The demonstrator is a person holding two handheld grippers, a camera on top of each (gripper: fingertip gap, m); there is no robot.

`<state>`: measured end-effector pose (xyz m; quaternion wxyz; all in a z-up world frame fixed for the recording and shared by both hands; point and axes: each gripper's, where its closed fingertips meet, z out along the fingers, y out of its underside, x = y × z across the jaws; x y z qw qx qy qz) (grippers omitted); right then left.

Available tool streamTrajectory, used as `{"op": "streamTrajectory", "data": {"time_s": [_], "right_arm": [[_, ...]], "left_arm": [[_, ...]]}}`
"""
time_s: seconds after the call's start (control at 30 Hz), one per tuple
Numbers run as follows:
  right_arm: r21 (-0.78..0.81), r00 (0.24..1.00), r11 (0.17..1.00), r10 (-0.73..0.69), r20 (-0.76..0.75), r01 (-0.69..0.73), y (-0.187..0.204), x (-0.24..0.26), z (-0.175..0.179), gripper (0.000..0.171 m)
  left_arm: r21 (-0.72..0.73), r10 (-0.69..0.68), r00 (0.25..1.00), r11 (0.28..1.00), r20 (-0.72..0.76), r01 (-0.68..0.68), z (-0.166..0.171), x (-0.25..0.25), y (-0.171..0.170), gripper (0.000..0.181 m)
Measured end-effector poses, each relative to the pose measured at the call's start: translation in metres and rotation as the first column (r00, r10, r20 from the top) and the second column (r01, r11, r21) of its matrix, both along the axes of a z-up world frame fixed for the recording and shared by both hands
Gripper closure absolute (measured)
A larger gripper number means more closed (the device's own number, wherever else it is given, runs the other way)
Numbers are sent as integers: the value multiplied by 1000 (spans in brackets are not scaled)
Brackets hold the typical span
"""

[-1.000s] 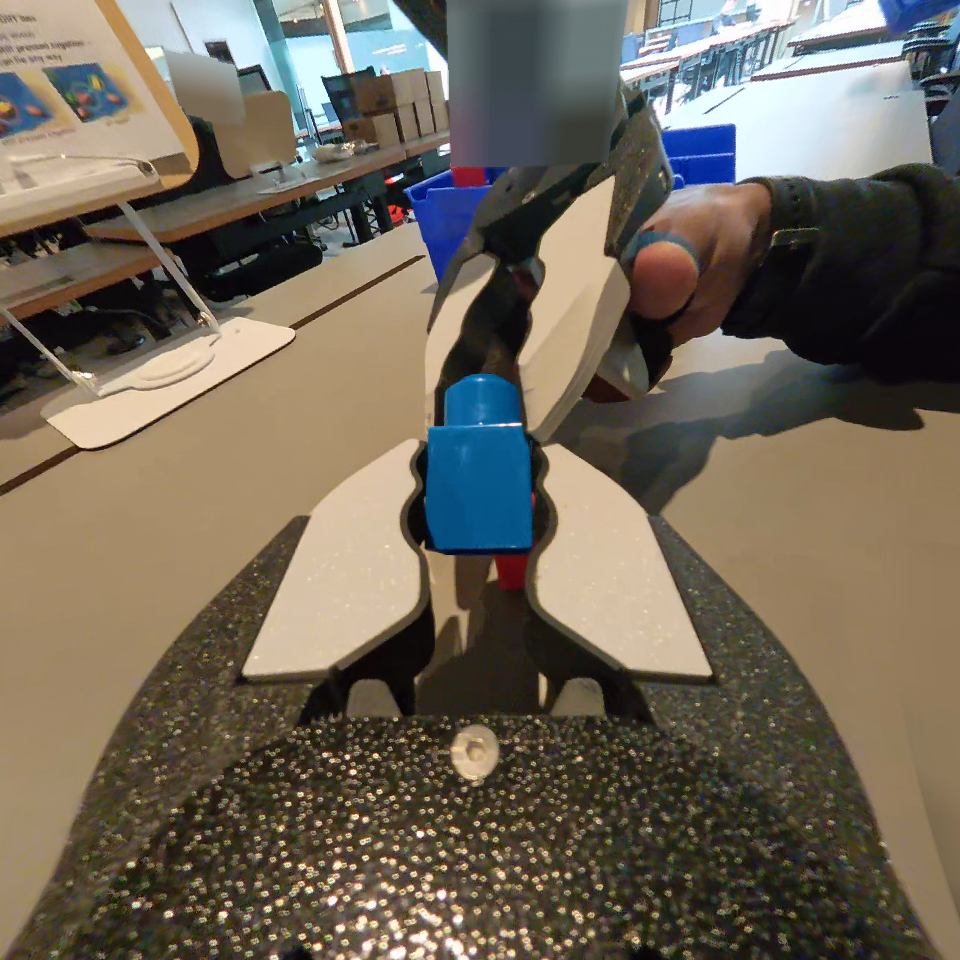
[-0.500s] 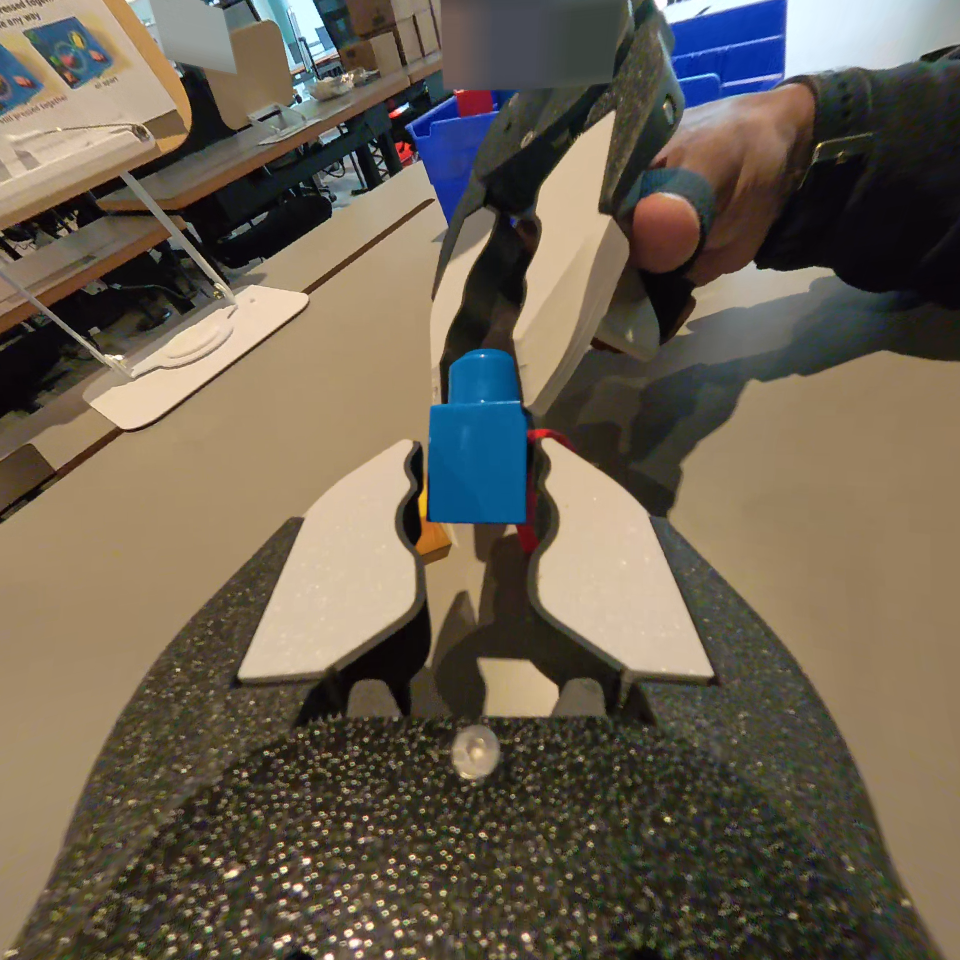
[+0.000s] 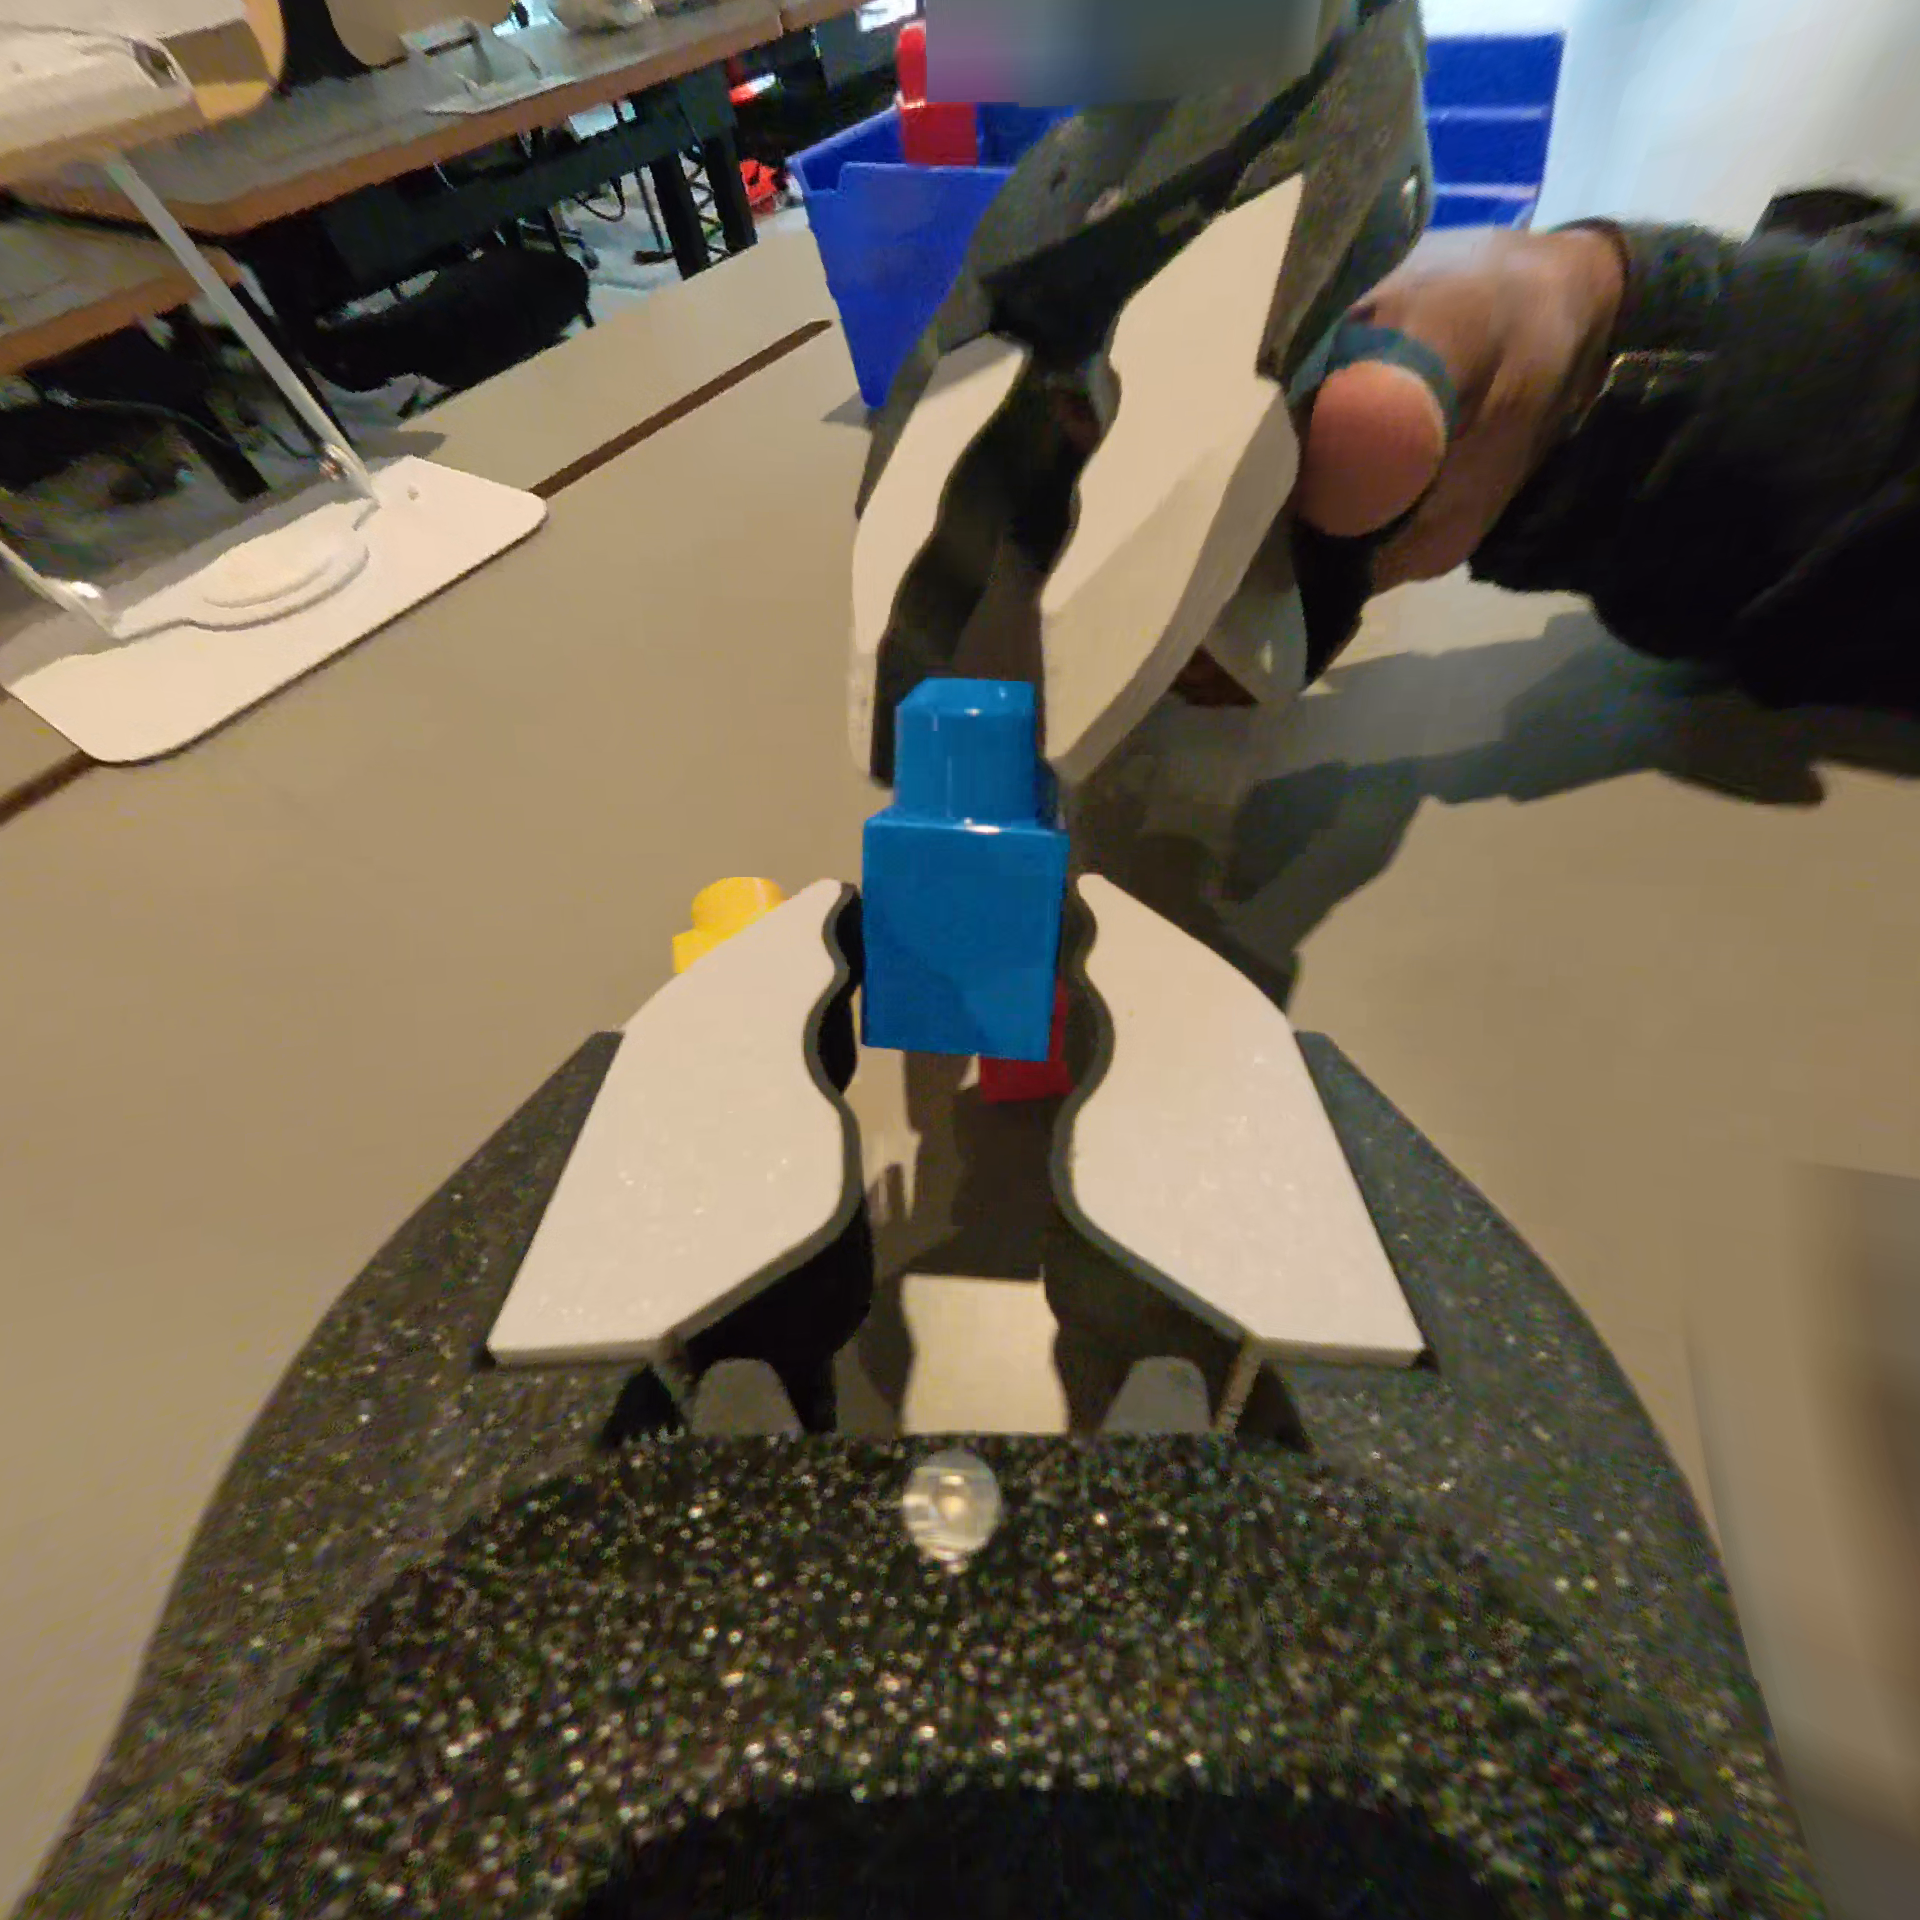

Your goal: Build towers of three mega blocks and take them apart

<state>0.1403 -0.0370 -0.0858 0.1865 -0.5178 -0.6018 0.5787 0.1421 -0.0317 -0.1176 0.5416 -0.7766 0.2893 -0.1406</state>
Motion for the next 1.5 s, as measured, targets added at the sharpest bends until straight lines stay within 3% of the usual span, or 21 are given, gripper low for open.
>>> {"op": "streamTrajectory", "data": {"time_s": [0.47,0.67,0.9,1.2,1.33,1.5], "right_arm": [[-52,999,999,-3,-47,0,-2,0,11,143],[-63,997,998,-2,-82,-3,-7,-2,18,145],[-78,988,997,-9,-156,-4,-5,2,34,144],[-109,989,993,-49,-140,34,22,12,24,141],[-109,992,993,-47,-117,34,25,12,17,141],[-99,994,994,-46,-99,36,26,12,12,141]], "left_arm": [[-31,3,994,1000,106,0,5,5,-4,146],[-52,12,999,999,47,-9,4,8,-7,146],[28,13,991,999,134,-17,18,18,-3,146],[-12,-40,992,999,124,42,-10,20,2,146],[-71,-62,997,995,50,66,-23,21,2,146],[-126,-82,991,987,106,95,-25,20,3,146]]}}
